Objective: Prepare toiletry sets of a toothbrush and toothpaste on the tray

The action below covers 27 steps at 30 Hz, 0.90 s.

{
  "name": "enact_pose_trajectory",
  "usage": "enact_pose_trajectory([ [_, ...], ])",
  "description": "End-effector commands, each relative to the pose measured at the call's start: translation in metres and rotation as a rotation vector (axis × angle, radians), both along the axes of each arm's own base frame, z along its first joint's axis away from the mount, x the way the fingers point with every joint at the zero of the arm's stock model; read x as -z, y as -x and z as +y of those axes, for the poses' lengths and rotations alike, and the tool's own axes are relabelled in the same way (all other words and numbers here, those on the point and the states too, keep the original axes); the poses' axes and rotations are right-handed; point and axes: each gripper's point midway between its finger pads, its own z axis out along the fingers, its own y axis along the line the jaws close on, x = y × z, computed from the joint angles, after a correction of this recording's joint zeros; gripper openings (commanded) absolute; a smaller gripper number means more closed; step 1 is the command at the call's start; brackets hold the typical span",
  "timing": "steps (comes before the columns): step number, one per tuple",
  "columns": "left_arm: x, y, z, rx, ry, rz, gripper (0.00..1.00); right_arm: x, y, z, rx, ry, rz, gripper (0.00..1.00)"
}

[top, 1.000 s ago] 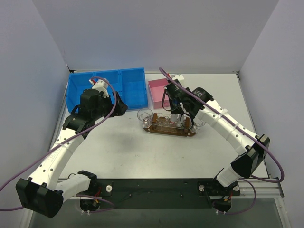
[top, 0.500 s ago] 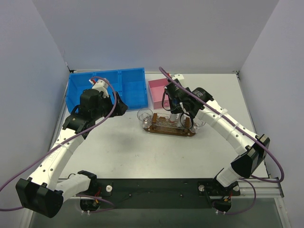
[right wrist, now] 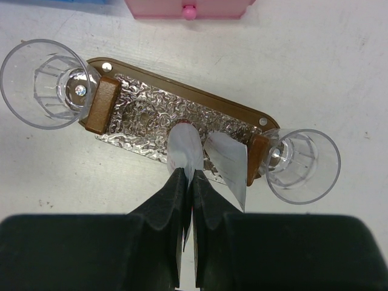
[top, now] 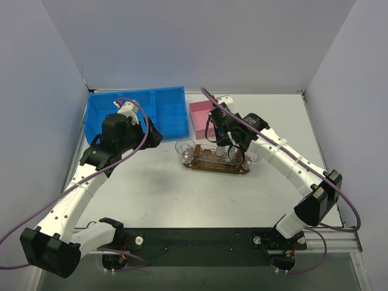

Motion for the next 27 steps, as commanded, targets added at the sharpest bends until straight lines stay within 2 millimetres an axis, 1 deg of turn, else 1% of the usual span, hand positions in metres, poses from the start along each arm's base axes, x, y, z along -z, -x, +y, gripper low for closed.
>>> enact_pose_trajectory([
  [1,-0.024,-0.008,-0.002,0.003,0.029,-0.074,0.84,0.008,-0.003,0.0,0.017,0.014,-0.005,0.0],
  [3,-0.024,-0.007,-0.001,0.003,0.029,-0.074,0.84,0.009,-0.004,0.001,0.017,0.011,-0.009,0.0],
  [4,-0.023,-0.008,-0.002,0.003,0.028,-0.073,0.84,0.014,-0.003,0.001,0.015,0.019,-0.002,0.0],
  [10,-0.019,-0.007,-0.002,0.005,0.026,-0.065,0.84,0.024,-0.01,0.003,-0.003,0.043,-0.008,0.0],
  [11,-0.02,-0.007,-0.002,0.005,0.027,-0.067,0.84,0.022,-0.012,0.004,-0.004,0.039,-0.016,0.0],
  [15,-0.021,-0.007,-0.002,0.006,0.028,-0.068,0.84,0.027,-0.016,0.01,-0.02,0.041,-0.006,0.0],
  [20,-0.02,-0.006,-0.001,0.005,0.027,-0.067,0.84,0.03,-0.016,0.013,-0.027,0.034,-0.001,0.0],
  [27,-0.019,-0.007,-0.001,0.004,0.024,-0.065,0.84,0.038,-0.013,0.012,-0.02,0.035,0.015,0.0],
])
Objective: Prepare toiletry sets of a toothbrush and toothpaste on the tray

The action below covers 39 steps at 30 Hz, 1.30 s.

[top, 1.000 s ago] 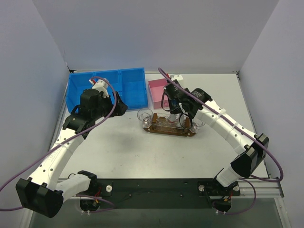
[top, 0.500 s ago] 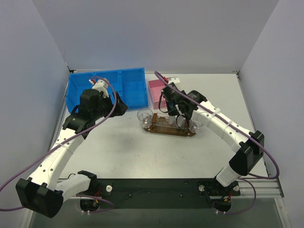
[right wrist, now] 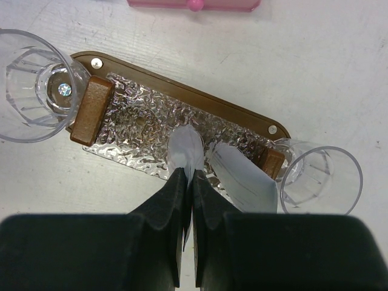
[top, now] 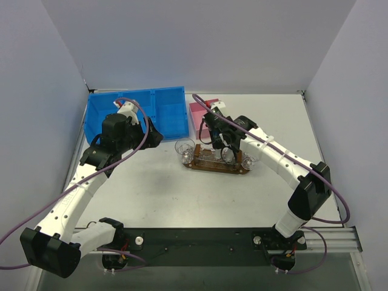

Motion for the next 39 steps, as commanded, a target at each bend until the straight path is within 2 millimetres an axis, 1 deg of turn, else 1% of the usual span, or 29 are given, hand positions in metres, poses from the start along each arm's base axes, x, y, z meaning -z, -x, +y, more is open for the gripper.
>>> enact_pose_trajectory([
  [1,-0.02,-0.007,-0.002,0.004,0.024,-0.067,0.84,-0.001,-0.002,0.002,0.009,-0.02,-0.021,0.0],
  [9,-0.019,-0.007,-0.002,0.006,0.024,-0.065,0.84,0.012,0.002,0.001,0.014,-0.01,0.0,0.0],
  [14,-0.019,-0.007,-0.001,0.005,0.022,-0.066,0.84,0.015,0.003,0.0,0.014,-0.003,0.008,0.0],
  [15,-0.02,-0.007,-0.001,0.005,0.023,-0.068,0.84,0.015,0.003,0.0,0.014,-0.004,0.007,0.06],
  [17,-0.019,-0.007,-0.002,0.006,0.022,-0.066,0.84,0.014,0.003,-0.001,0.016,-0.004,0.006,0.13],
  [18,-0.019,-0.007,-0.001,0.005,0.023,-0.068,0.84,0.012,0.003,0.0,0.016,-0.006,0.002,0.18],
  [20,-0.02,-0.007,-0.001,0.004,0.024,-0.068,0.84,0.011,0.002,-0.001,0.02,-0.003,-0.004,0.22],
  [21,-0.02,-0.007,-0.001,0.005,0.024,-0.07,0.84,0.009,0.002,-0.002,0.019,-0.003,-0.008,0.25],
  [24,-0.02,-0.007,-0.001,0.004,0.024,-0.068,0.84,0.005,0.0,-0.002,0.021,-0.002,-0.02,0.31],
  [30,-0.019,-0.006,-0.001,0.004,0.024,-0.067,0.84,-0.007,-0.002,0.0,0.013,-0.012,-0.042,0.38],
  [32,-0.018,-0.006,-0.001,0.004,0.022,-0.064,0.84,-0.014,-0.003,0.001,0.011,-0.023,-0.053,0.4],
  [37,-0.019,-0.006,-0.001,0.003,0.024,-0.069,0.84,-0.024,-0.003,0.005,0.004,-0.046,-0.065,0.45],
  [39,-0.02,-0.007,0.002,-0.013,0.017,-0.068,0.84,-0.032,-0.004,0.007,-0.002,-0.062,-0.075,0.46],
])
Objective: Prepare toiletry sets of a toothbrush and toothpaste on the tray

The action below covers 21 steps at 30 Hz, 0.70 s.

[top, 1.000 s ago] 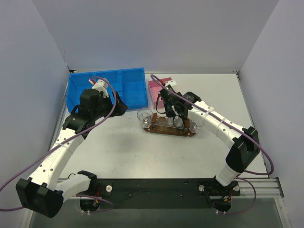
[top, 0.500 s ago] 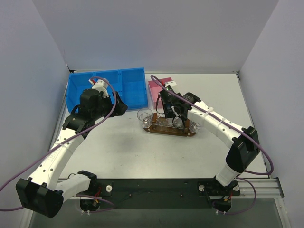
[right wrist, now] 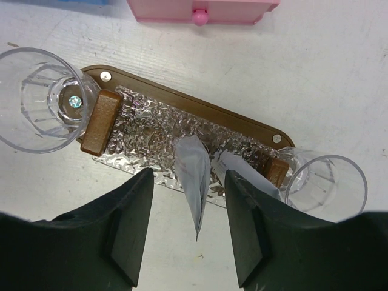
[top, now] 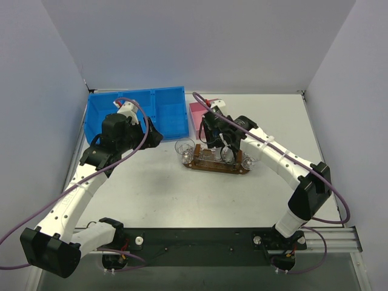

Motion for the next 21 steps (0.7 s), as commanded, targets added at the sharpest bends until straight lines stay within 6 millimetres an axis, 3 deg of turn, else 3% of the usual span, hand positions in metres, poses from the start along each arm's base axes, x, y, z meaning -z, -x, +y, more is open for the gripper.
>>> enact_pose_trajectory([
  [1,-0.02,-0.007,0.003,-0.018,0.009,-0.066,0.84,-0.035,0.002,0.004,-0.015,-0.041,-0.053,0.47],
  [7,-0.033,-0.017,0.029,-0.078,-0.082,-0.118,0.84,-0.065,0.001,0.003,-0.018,-0.073,-0.102,0.49],
  [10,-0.035,-0.028,0.062,-0.167,-0.133,-0.107,0.8,-0.081,0.0,-0.002,-0.016,-0.082,-0.141,0.5],
  [16,-0.057,-0.052,0.136,-0.354,-0.216,-0.15,0.77,-0.103,-0.003,-0.017,-0.004,-0.094,-0.193,0.5],
  [21,-0.04,-0.081,0.178,-0.403,-0.164,-0.099,0.7,-0.117,-0.008,-0.039,0.043,-0.114,-0.227,0.5],
])
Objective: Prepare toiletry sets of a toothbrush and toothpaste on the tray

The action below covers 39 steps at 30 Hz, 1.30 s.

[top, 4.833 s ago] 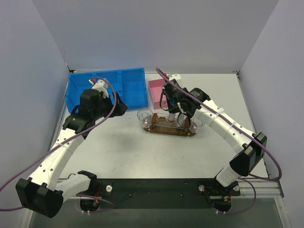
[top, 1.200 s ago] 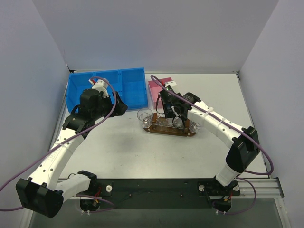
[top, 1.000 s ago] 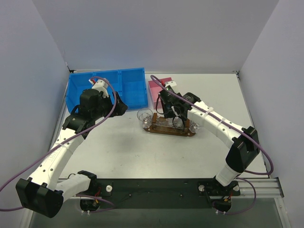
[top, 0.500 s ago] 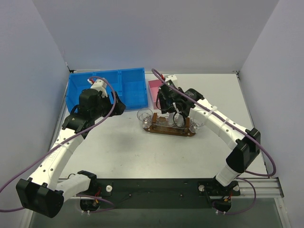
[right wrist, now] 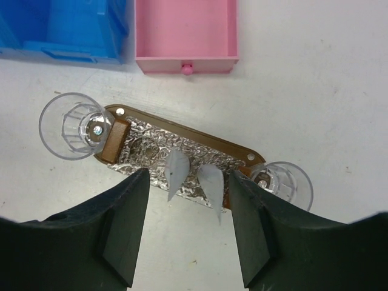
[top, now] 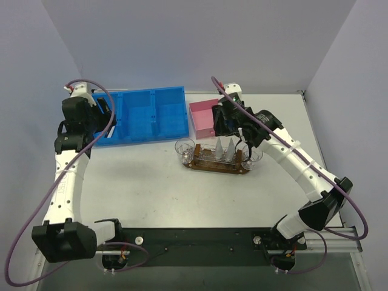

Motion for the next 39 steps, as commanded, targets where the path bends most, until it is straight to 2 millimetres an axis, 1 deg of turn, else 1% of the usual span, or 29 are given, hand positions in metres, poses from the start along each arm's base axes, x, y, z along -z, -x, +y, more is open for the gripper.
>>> enact_pose_trajectory([
  [1,0.002,-0.029,0.03,0.008,0.042,-0.004,0.68,-0.038,-0.006,-0.033,0.064,-0.041,-0.082,0.5],
  [2,0.014,-0.038,0.043,-0.007,0.056,0.026,0.66,-0.045,-0.007,-0.037,0.071,-0.053,-0.098,0.5],
  [3,0.013,-0.044,0.048,0.006,0.037,0.019,0.64,-0.05,-0.01,-0.041,0.084,-0.064,-0.112,0.5],
  [4,0.016,-0.049,0.053,0.01,0.016,0.028,0.62,-0.056,-0.011,-0.046,0.091,-0.074,-0.129,0.5],
  [5,0.028,-0.056,0.057,0.016,-0.005,0.06,0.61,-0.061,-0.016,-0.056,0.115,-0.081,-0.143,0.5],
  [6,0.033,-0.059,0.061,0.042,-0.052,0.074,0.61,-0.065,-0.017,-0.06,0.121,-0.086,-0.154,0.5],
  [7,0.03,-0.065,0.063,0.053,-0.078,0.07,0.6,-0.069,-0.019,-0.063,0.127,-0.09,-0.162,0.5],
  [8,0.044,-0.071,0.067,0.062,-0.094,0.104,0.59,-0.069,-0.023,-0.071,0.144,-0.093,-0.161,0.51],
  [9,0.049,-0.074,0.071,0.072,-0.126,0.122,0.57,-0.072,-0.024,-0.073,0.145,-0.099,-0.167,0.51],
  [10,0.047,-0.079,0.076,0.063,-0.151,0.125,0.55,-0.072,-0.025,-0.076,0.151,-0.1,-0.166,0.51],
  [11,0.06,-0.086,0.079,0.074,-0.16,0.158,0.53,-0.072,-0.027,-0.077,0.149,-0.108,-0.16,0.51],
  [12,0.065,-0.089,0.082,0.103,-0.2,0.173,0.52,-0.071,-0.029,-0.083,0.167,-0.116,-0.156,0.51],
  [15,0.084,-0.104,0.08,0.172,-0.246,0.225,0.48,-0.066,-0.035,-0.09,0.182,-0.131,-0.138,0.51],
  [17,0.095,-0.116,0.088,0.171,-0.267,0.262,0.45,-0.063,-0.038,-0.093,0.198,-0.143,-0.127,0.51],
  [19,0.104,-0.123,0.089,0.196,-0.284,0.29,0.41,-0.061,-0.042,-0.099,0.216,-0.153,-0.118,0.51],
  [20,0.119,-0.127,0.09,0.208,-0.28,0.321,0.41,-0.06,-0.043,-0.101,0.225,-0.155,-0.117,0.51],
  [21,0.114,-0.135,0.09,0.221,-0.296,0.31,0.39,-0.059,-0.044,-0.102,0.23,-0.157,-0.113,0.51],
  [22,0.117,-0.139,0.087,0.239,-0.299,0.314,0.39,-0.057,-0.047,-0.106,0.239,-0.16,-0.108,0.5],
  [23,0.129,-0.144,0.088,0.244,-0.306,0.337,0.38,-0.057,-0.048,-0.106,0.242,-0.165,-0.107,0.5],
  [24,0.125,-0.151,0.089,0.243,-0.315,0.333,0.38,-0.056,-0.049,-0.107,0.244,-0.165,-0.106,0.5],
  [25,0.138,-0.156,0.09,0.249,-0.31,0.359,0.37,-0.054,-0.051,-0.109,0.25,-0.168,-0.099,0.5],
  [26,0.141,-0.16,0.089,0.257,-0.31,0.367,0.36,-0.052,-0.052,-0.111,0.254,-0.165,-0.095,0.5],
  [27,0.135,-0.166,0.09,0.257,-0.316,0.359,0.36,-0.051,-0.053,-0.112,0.259,-0.167,-0.091,0.5],
  [28,0.138,-0.169,0.091,0.256,-0.317,0.369,0.35,-0.049,-0.053,-0.112,0.257,-0.168,-0.086,0.5],
  [29,0.15,-0.172,0.091,0.264,-0.318,0.393,0.35,-0.047,-0.055,-0.114,0.264,-0.17,-0.082,0.5],
  [31,0.15,-0.179,0.093,0.258,-0.329,0.392,0.34,-0.043,-0.057,-0.115,0.269,-0.173,-0.07,0.5],
  [33,0.159,-0.182,0.094,0.253,-0.331,0.406,0.34,-0.042,-0.06,-0.115,0.272,-0.188,-0.064,0.5],
  [36,0.172,-0.183,0.1,0.237,-0.346,0.433,0.34,-0.041,-0.065,-0.114,0.274,-0.194,-0.057,0.5],
  [39,0.186,-0.183,0.099,0.252,-0.347,0.459,0.34,-0.039,-0.069,-0.113,0.278,-0.192,-0.054,0.5],
])
